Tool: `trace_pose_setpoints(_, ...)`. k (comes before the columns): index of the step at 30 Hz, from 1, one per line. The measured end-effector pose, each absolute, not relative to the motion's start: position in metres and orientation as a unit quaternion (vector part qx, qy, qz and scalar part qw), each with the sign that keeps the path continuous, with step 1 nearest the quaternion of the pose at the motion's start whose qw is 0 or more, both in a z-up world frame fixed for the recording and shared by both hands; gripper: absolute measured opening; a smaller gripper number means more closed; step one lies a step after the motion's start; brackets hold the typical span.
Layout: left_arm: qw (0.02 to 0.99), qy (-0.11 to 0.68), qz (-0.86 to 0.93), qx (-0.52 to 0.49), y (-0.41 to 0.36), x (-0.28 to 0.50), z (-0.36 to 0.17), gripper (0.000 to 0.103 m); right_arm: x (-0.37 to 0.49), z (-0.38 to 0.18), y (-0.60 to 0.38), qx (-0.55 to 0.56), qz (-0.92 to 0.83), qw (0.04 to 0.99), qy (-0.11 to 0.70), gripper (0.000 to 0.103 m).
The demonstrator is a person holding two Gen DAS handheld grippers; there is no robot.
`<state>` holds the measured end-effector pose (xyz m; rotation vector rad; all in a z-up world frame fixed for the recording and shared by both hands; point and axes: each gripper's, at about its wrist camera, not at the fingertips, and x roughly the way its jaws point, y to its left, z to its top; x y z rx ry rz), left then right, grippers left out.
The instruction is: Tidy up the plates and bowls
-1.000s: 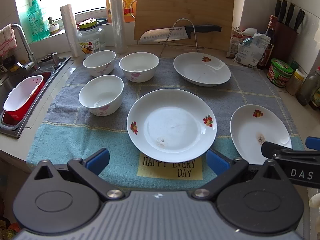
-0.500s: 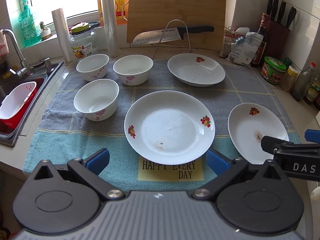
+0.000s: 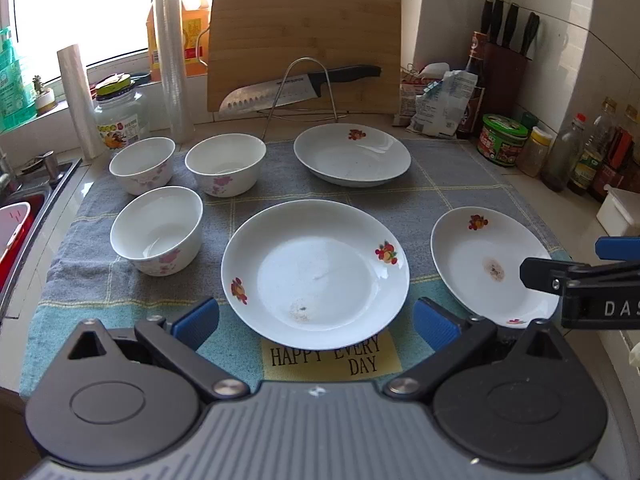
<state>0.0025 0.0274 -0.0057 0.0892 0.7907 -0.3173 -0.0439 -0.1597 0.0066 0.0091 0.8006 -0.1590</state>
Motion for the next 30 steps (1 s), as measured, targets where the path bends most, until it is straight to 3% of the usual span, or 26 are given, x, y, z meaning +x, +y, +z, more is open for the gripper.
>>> trace_pose_setpoints(18, 0.893, 0.351, -0.271, 0.07, -0.003, -0.003, -0.027, 0.102, -0.05, -0.01, -0.196, 0.047, -0.114, 0.911, 0.394, 0.103)
trace_pose_setpoints(30, 0.862, 0.395, -0.298, 0.108, -0.072, 0.001, -0.072, 0.102, -0.021, -0.03, -0.267, 0.074, -0.105, 0.901, 0.414, 0.103)
